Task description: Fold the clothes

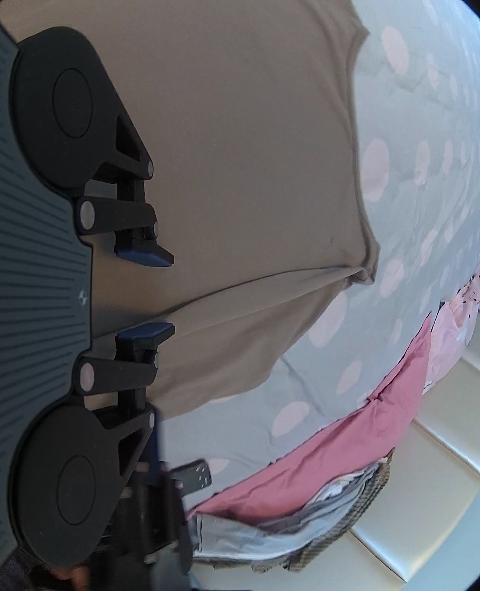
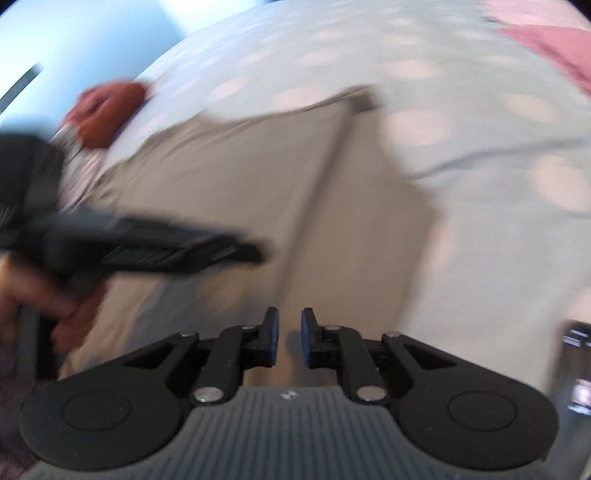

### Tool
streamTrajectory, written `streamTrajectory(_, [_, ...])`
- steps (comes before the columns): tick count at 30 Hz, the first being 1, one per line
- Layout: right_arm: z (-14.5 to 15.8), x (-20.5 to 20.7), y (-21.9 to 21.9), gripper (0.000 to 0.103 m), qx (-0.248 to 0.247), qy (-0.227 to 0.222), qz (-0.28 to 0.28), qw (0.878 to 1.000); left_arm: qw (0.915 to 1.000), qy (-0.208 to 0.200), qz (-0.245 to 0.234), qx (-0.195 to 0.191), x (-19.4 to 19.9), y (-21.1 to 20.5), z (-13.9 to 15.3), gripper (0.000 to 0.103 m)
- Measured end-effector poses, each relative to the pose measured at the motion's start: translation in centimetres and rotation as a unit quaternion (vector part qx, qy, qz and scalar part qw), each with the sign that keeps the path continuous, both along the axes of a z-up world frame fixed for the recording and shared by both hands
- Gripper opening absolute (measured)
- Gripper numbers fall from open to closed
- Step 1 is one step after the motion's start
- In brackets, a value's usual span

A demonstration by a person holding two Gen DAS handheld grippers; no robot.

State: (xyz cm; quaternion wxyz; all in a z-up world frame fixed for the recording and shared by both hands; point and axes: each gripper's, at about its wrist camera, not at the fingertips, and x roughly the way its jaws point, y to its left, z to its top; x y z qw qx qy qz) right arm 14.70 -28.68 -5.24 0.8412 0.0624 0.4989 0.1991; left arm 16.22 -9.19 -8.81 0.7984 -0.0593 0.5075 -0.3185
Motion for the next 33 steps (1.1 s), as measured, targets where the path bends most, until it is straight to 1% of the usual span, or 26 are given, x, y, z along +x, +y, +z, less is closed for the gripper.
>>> streamTrajectory(1, [0.1, -0.1, -1.1, 0.02, -0.009, -0.002, -0.024, 1.0, 1.0, 0.003, -0.003, -0.004, -0.6, 0.0, -0.1, 0.03])
streamTrajectory(2, [0.1, -0.2, -2.0, 0.02, -0.006, 0.0, -0.043, 0.999, 0.9999, 0.005, -0.007, -0.008, -1.1, 0.1, -0.1, 0.03])
streamTrajectory(3, [0.0, -0.4, -2.9, 0.02, 0.008, 0.007, -0.058, 0.998, 0.9999, 0.005, -0.012, -0.006, -1.7, 0.0, -0.2, 0.03])
streamTrajectory(5, [-0.2, -1.1, -3.6, 0.02, 0.027, 0.016, -0.069, 0.997, 0.9996, 0.004, -0.029, -0.001, -3.0, -0.4, -0.3, 0.03])
streamTrajectory(7, [-0.1, -2.1, -3.0, 0.019, 0.033, 0.01, -0.05, 0.998, 0.999, 0.005, -0.044, 0.002, -4.3, -1.0, -0.4, 0.03])
streamTrajectory(9, [-0.1, -3.4, -2.4, 0.02, 0.014, -0.007, -0.047, 0.999, 0.9988, 0.002, -0.048, 0.006, -5.3, -1.2, -0.4, 0.03])
streamTrajectory(10, [0.0, -3.9, -2.1, 0.028, 0.003, -0.019, -0.05, 0.999, 0.9988, -0.001, -0.048, 0.009, -5.7, -1.3, -0.5, 0.03])
streamTrajectory(12, [-0.2, -4.5, -2.5, 0.039, -0.005, -0.023, -0.063, 0.998, 0.9988, -0.006, -0.047, 0.013, -6.4, -1.4, -0.6, 0.027])
streamTrajectory(13, [-0.5, -4.5, -2.7, 0.039, -0.011, -0.022, -0.069, 0.997, 0.9988, -0.005, -0.048, 0.009, -6.6, -1.4, -0.6, 0.018])
streamTrajectory(14, [-0.9, -4.3, -3.1, 0.039, -0.013, -0.016, -0.075, 0.997, 0.9988, -0.005, -0.049, 0.004, -6.7, -1.4, -0.7, 0.007])
streamTrajectory(15, [-1.3, -4.1, -3.7, 0.033, -0.003, -0.004, -0.085, 0.996, 0.9988, -0.003, -0.048, -0.004, -6.7, -1.5, -0.8, 0.003])
streamTrajectory(16, [-1.8, -4.0, -4.2, 0.018, 0.019, 0.008, -0.095, 0.995, 0.9988, -0.002, -0.047, -0.013, -6.8, -1.5, -0.8, 0.001])
streamTrajectory(17, [-1.8, -4.1, -4.4, 0.01, 0.034, 0.01, -0.098, 0.995, 0.9987, 0.0, -0.046, -0.019, -6.9, -1.6, -0.9, 0.0])
streamTrajectory(18, [-1.9, -4.2, -4.7, 0.006, 0.05, 0.013, -0.101, 0.994, 0.9989, -0.003, -0.043, -0.018, -7.1, -1.7, -0.9, 0.0])
streamTrajectory(19, [-2.0, -4.3, -4.9, 0.002, 0.065, 0.016, -0.104, 0.992, 0.9992, -0.01, -0.037, -0.005, -7.3, -1.8, -0.8, 0.0])
streamTrajectory(20, [-1.9, -4.3, -4.7, 0.002, 0.044, 0.011, -0.1, 0.994, 0.9995, -0.015, -0.026, 0.01, -7.5, -1.7, -0.8, 0.0])
streamTrajectory(21, [-2.0, -4.4, -4.7, 0.001, 0.023, 0.009, -0.103, 0.994, 0.9998, -0.012, -0.011, 0.015, -7.7, -1.3, -0.8, 0.0])
streamTrajectory(22, [-2.0, -4.6, -4.6, 0.001, 0.003, 0.007, -0.105, 0.994, 0.9999, -0.006, -0.003, 0.011, -7.8, -0.8, -0.8, 0.0])
streamTrajectory(24, [-2.3, -4.6, -5.1, 0.001, 0.018, 0.013, -0.11, 0.994, 0.9999, -0.001, 0.009, 0.013, -7.9, -0.1, -0.8, 0.0])
streamTrajectory(26, [-2.5, -4.7, -5.0, 0.001, 0.006, 0.01, -0.104, 0.994, 0.9997, 0.0, 0.022, 0.012, -8.0, 0.6, -0.6, 0.0])
streamTrajectory(28, [-2.6, -4.9, -5.0, 0.001, -0.002, 0.01, -0.104, 0.995, 0.9997, 0.011, 0.02, -0.006, -8.0, 1.0, -0.5, 0.0])
streamTrajectory(29, [-2.5, -4.9, -5.2, 0.004, 0.005, 0.013, -0.107, 0.994, 0.9996, 0.019, 0.02, -0.006, -8.1, 1.2, -0.5, 0.0])
streamTrajectory(30, [-2.4, -5.0, -5.4, 0.007, 0.016, 0.017, -0.109, 0.994, 0.9994, 0.022, 0.026, -0.008, -8.3, 1.4, -0.4, 0.002])
streamTrajectory(31, [-2.2, -5.3, -5.6, 0.007, 0.025, 0.017, -0.111, 0.993, 0.9992, 0.022, 0.03, -0.013, -8.5, 1.6, -0.3, 0.009])
streamTrajectory(32, [-1.9, -5.7, -5.7, 0.008, 0.031, 0.014, -0.11, 0.993, 0.999, 0.025, 0.032, -0.019, -8.8, 1.9, -0.2, 0.013])
streamTrajectory(33, [-1.5, -6.2, -5.7, 0.008, 0.034, 0.012, -0.102, 0.994, 0.9985, 0.033, 0.035, -0.026, -9.0, 2.2, -0.3, 0.02])
